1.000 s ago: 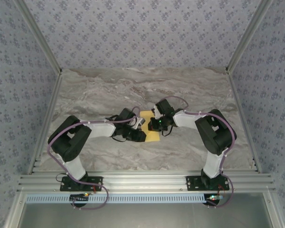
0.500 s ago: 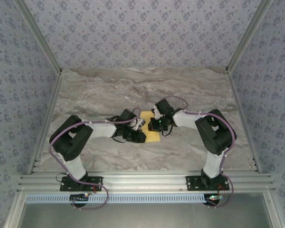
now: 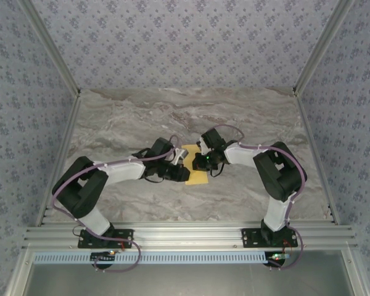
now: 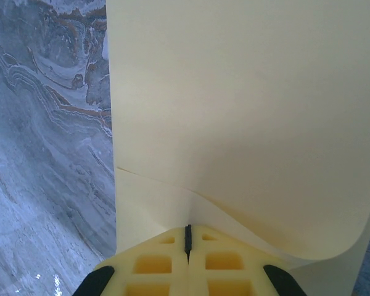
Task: Fold a paper plane with a square sheet of paper (fold left side to right side)
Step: Fold the triangle a second time at the center of the table.
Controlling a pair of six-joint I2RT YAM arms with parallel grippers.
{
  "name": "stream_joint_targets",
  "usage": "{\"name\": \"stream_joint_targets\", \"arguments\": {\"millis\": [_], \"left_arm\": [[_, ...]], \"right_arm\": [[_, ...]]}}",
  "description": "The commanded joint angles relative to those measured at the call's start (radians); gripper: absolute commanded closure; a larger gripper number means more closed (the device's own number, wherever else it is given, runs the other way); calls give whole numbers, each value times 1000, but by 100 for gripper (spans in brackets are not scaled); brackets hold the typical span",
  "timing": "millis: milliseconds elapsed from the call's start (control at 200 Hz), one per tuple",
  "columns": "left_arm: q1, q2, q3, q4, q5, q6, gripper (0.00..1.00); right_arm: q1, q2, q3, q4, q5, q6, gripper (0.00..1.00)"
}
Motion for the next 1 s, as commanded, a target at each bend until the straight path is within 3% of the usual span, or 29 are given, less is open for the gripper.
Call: {"name": "stream_joint_targets", "arguments": {"millis": [0,515,994], "left_arm": [[12,39,66,-31,34,22,82],[3,172,62,-67,-19,47,83],[-59,215,95,-219,-159,61,84]], "right_arm": [[10,28,6,-80,31,-24,100],[14,7,12,-67,16,-17,100],[30,-199,-33,-115,33,-14,100]]}}
